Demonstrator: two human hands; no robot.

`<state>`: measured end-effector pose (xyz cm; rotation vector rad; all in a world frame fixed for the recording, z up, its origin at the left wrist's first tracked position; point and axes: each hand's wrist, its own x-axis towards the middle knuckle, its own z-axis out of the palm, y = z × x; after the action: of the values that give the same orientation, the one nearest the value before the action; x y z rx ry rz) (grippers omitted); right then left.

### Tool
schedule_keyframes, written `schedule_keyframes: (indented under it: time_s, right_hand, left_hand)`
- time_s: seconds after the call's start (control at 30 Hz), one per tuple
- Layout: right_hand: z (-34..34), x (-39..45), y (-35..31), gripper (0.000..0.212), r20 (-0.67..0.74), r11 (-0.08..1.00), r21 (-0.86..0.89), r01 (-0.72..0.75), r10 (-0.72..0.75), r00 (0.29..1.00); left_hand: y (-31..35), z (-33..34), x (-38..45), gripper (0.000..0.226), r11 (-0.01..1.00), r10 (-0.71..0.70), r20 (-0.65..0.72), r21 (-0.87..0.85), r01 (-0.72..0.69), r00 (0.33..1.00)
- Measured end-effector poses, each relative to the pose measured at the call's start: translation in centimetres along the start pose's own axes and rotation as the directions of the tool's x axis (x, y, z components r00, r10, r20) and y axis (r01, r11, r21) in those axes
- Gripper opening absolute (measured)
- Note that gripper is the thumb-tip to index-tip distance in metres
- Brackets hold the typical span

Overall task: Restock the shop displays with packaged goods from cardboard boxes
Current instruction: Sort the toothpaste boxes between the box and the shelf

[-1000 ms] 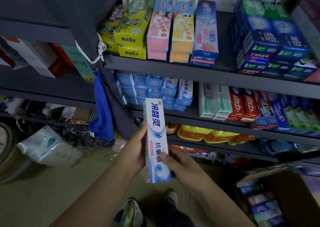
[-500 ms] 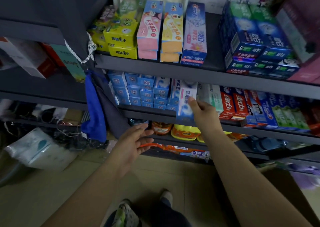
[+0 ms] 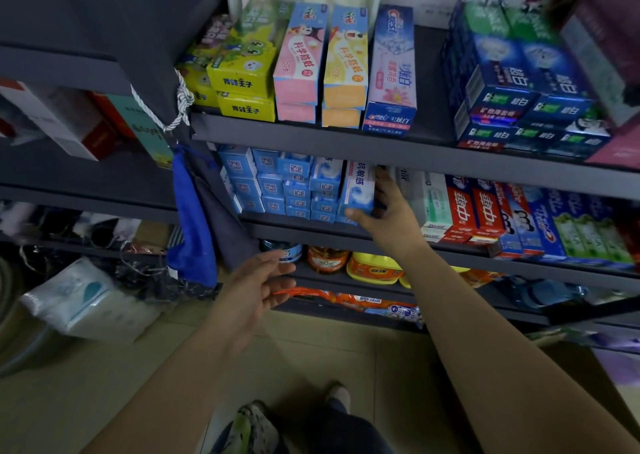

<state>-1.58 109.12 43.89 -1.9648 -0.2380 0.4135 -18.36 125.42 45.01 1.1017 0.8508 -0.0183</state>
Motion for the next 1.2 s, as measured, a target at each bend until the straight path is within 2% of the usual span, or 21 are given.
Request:
schedule_keyframes:
  time_s: [0.1, 0.2, 0.37, 0.43, 0.5, 0.63, 0.7, 0.83, 1.03, 1.1, 1.2]
  right_hand:
    - [-0.2, 1.3, -0.3, 0.076, 0.020, 1.000, -0.010, 0.027, -0.026, 0.999]
    - [-0.2, 2.2, -0.7, 0.062, 0.002, 0.995, -0.092, 0.050, -0.050, 0.999]
    - [-0.1, 1.8, -1.0, 0.069, -0.015, 0.989, -0.143, 0.026, -0.029, 0.999]
    - [-0.1, 0.3, -1.5, 0.068, -0.117, 0.989, -0.147, 0.014, -0.031, 0.993]
    - [-0.3, -2.2, -1.6, 0.057, -0.268, 0.997, -0.080, 0.018, -0.039, 0.963]
    - [-1.2, -9.0, 1.7, 0.036, -0.391, 0.992, 0.108, -0.058, 0.096, 0.915]
    - [-2.1, -12.7, 4.8, 0.030, -0.495, 0.980, 0.156, -0.121, 0.184, 0.849]
    - [-5.3, -20.8, 10.4, 0.022, -0.660, 0.923, 0.270, -0.273, 0.384, 0.646]
    - [-11.6, -32.9, 18.2, 0.023, -0.708, 0.778, 0.471, -0.415, 0.615, 0.349]
    - [-13.7, -36.2, 20.9, 0.024, -0.683, 0.730, 0.541, -0.417, 0.671, 0.289]
    - [-17.3, -40.2, 25.7, 0.032, -0.641, 0.675, 0.605, -0.423, 0.727, 0.244]
  left_hand:
    - [-0.1, 0.0, -0.2, 0.017, 1.000, 0.001, -0.009, 0.022, -0.001, 1.000]
    - [0.0, -0.3, -0.4, 0.020, 0.998, 0.006, -0.022, 0.067, -0.005, 1.000]
    - [0.2, -0.7, -0.8, 0.020, 0.993, 0.015, -0.023, 0.117, -0.012, 1.000]
    - [0.2, -0.6, -1.0, 0.019, 0.988, 0.029, -0.014, 0.151, -0.026, 0.999]
    - [0.1, -0.3, -0.9, 0.018, 0.975, 0.048, 0.010, 0.217, -0.049, 0.999]
    - [-1.4, 1.1, 0.0, 0.017, 0.928, 0.050, 0.108, 0.363, -0.086, 0.993]
    - [-2.9, 2.6, 0.6, 0.017, 0.890, 0.019, 0.186, 0.445, -0.101, 0.982]
    - [-7.0, 7.5, 0.8, 0.019, 0.760, -0.078, 0.373, 0.622, -0.187, 0.925]
    - [-14.0, 17.2, -2.7, 0.013, 0.647, -0.212, 0.561, 0.694, -0.315, 0.800]
    - [-16.8, 20.6, -3.7, 0.013, 0.615, -0.243, 0.581, 0.711, -0.339, 0.777]
    - [-21.8, 25.9, -5.0, 0.021, 0.557, -0.260, 0.577, 0.745, -0.368, 0.774]
